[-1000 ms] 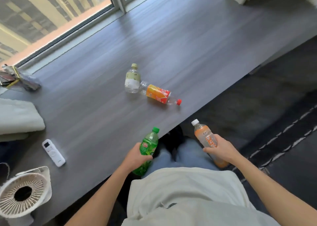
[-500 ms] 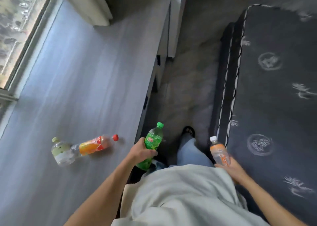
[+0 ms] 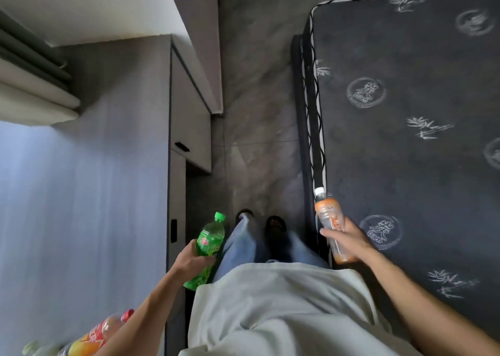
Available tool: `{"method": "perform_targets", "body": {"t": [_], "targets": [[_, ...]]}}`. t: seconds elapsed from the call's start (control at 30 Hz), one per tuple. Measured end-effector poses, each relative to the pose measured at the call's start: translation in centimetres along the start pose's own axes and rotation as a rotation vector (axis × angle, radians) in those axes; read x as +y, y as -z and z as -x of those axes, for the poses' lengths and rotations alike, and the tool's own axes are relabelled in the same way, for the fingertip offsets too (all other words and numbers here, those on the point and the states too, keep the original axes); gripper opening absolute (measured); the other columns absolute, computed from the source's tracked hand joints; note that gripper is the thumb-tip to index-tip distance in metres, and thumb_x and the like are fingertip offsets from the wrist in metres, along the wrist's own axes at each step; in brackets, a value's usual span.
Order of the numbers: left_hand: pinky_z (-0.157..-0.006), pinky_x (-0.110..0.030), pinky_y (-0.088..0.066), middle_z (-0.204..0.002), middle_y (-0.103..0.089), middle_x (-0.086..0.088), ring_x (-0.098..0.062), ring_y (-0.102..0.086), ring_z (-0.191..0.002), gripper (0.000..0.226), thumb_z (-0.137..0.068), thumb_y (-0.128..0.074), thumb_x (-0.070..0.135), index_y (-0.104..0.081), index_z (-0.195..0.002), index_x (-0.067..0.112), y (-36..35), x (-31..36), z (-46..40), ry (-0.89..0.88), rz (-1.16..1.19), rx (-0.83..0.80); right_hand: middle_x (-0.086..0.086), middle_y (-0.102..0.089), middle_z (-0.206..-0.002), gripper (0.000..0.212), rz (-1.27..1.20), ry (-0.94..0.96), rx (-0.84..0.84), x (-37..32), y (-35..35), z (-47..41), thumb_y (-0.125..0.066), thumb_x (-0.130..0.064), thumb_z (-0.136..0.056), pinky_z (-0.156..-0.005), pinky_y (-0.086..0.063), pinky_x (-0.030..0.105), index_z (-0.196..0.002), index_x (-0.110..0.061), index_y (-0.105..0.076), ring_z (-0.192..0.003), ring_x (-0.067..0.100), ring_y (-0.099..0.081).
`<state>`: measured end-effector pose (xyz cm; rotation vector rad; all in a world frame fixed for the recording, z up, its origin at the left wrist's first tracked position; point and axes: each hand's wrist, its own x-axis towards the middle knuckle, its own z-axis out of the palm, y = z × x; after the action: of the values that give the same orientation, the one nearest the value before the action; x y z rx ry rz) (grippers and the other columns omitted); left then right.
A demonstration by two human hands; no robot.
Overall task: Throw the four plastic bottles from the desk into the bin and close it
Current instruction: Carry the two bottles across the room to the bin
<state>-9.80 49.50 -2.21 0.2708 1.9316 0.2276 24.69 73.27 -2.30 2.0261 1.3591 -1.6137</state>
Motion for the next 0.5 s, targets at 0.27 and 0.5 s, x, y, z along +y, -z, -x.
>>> {"method": "perform_targets", "body": {"t": [0.27,0.5], "targets": [[-0.095,-0.066,-0.048,-0.093,-0.071,-0.026,-0.035,-0.066,-0.09,0.076,-0.041,-0.084,0.033,-0.067,-0.102,-0.008,4.9,5.8,-5.8,0.022,0.216,-0.092,-0.002,-0.071,-0.101,0.046,0.055,0.125,-0.018,-14.9,2.7,-8.5,-0.082,-0.045,-0.072,-0.083,-0.053,0.037,-0.111,-0.03,-0.062,-0.094,0.022,-0.068],[-0.091,-0.047,-0.054,-0.111,-0.071,-0.027,-0.037,-0.069,-0.102,0.052,-0.074,-0.085,0.015,-0.064,-0.118,-0.005,11.1,20.8,-13.2,0.041,-0.043,-0.018,0.017,-0.074,-0.097,0.04,-0.018,0.006,0.067,-20.5,5.2,-13.3,-0.087,-0.025,-0.073,-0.084,-0.055,0.047,-0.106,-0.014,-0.067,-0.089,0.036,-0.07]]}}
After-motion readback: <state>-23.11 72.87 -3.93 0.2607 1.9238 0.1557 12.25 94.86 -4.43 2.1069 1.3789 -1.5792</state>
